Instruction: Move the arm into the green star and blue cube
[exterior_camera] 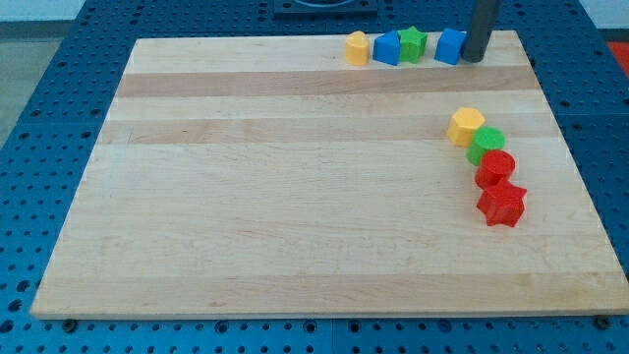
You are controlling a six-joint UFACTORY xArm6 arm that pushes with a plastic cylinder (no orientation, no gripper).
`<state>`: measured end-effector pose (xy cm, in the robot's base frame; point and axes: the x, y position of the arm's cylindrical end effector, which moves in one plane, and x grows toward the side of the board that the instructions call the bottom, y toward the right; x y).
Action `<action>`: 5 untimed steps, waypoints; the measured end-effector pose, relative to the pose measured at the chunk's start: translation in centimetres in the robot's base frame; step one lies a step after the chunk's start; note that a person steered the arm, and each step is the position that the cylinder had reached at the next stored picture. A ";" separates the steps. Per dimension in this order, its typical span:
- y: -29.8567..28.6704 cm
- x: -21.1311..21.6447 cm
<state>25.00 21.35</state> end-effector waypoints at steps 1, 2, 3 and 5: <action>1.4 -1.0; 3.8 -4.7; 0.9 -5.2; -5.8 -5.2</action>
<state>19.79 15.59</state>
